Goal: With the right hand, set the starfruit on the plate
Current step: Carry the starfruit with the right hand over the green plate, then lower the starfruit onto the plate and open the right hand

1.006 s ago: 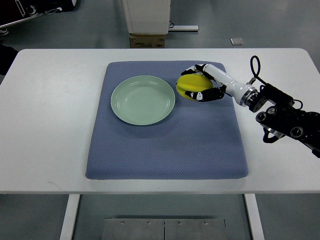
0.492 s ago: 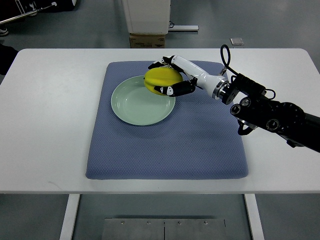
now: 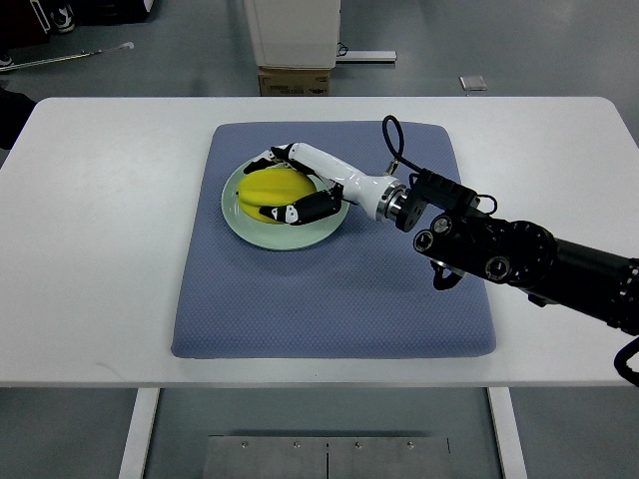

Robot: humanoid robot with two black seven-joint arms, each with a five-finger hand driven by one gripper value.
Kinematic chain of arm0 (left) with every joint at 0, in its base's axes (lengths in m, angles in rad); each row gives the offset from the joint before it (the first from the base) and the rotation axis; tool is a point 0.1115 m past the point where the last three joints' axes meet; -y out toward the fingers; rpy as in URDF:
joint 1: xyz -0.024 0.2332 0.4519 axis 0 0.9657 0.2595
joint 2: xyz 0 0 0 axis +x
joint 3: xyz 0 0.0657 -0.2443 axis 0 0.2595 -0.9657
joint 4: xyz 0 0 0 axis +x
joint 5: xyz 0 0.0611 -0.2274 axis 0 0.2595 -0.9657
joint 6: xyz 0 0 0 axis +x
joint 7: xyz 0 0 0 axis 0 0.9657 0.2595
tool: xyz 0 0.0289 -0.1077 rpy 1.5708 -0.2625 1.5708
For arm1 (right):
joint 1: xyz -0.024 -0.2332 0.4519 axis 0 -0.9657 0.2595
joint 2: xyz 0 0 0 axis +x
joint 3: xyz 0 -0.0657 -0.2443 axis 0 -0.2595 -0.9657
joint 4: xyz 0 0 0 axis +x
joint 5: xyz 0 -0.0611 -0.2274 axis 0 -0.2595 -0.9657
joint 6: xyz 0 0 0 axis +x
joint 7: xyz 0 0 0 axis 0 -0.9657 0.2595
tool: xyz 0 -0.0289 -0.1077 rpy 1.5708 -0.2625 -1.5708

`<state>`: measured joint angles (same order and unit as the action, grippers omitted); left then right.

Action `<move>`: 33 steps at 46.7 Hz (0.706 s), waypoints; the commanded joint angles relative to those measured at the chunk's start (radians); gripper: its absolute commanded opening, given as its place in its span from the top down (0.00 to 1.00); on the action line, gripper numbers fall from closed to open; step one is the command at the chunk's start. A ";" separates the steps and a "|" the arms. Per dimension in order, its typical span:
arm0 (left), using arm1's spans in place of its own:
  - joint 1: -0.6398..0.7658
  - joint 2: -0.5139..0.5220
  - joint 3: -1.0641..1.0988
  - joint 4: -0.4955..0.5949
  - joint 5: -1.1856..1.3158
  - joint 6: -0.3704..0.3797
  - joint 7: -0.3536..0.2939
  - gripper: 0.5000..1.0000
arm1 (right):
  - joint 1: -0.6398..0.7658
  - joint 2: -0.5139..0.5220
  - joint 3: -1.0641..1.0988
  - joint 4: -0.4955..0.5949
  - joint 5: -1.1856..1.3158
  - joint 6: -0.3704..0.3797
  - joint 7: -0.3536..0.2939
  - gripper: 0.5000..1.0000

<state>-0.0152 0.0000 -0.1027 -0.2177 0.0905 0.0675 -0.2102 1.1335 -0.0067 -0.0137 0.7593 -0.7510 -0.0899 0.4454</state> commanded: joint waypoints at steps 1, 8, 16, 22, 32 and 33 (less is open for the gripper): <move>0.000 0.000 0.000 0.000 0.000 0.000 0.000 0.00 | 0.002 0.007 0.001 -0.041 0.001 -0.001 -0.022 1.00; 0.000 0.000 0.000 0.000 0.000 0.000 0.000 0.00 | 0.003 0.007 0.001 -0.118 0.009 0.002 -0.040 1.00; 0.000 0.000 0.000 0.000 0.000 0.000 0.000 0.00 | 0.012 0.007 0.001 -0.143 0.012 0.004 -0.073 1.00; 0.000 0.000 0.000 0.000 0.000 0.000 0.000 0.00 | 0.012 0.007 0.001 -0.143 0.022 0.013 -0.082 1.00; 0.000 0.000 0.000 0.000 0.000 0.000 0.000 0.00 | 0.012 0.007 0.001 -0.140 0.024 0.024 -0.108 1.00; 0.000 0.000 0.000 0.000 0.000 0.000 0.000 0.00 | 0.014 0.007 0.001 -0.138 0.024 0.024 -0.109 1.00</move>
<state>-0.0153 0.0000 -0.1027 -0.2180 0.0905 0.0675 -0.2101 1.1459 0.0001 -0.0121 0.6192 -0.7271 -0.0663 0.3416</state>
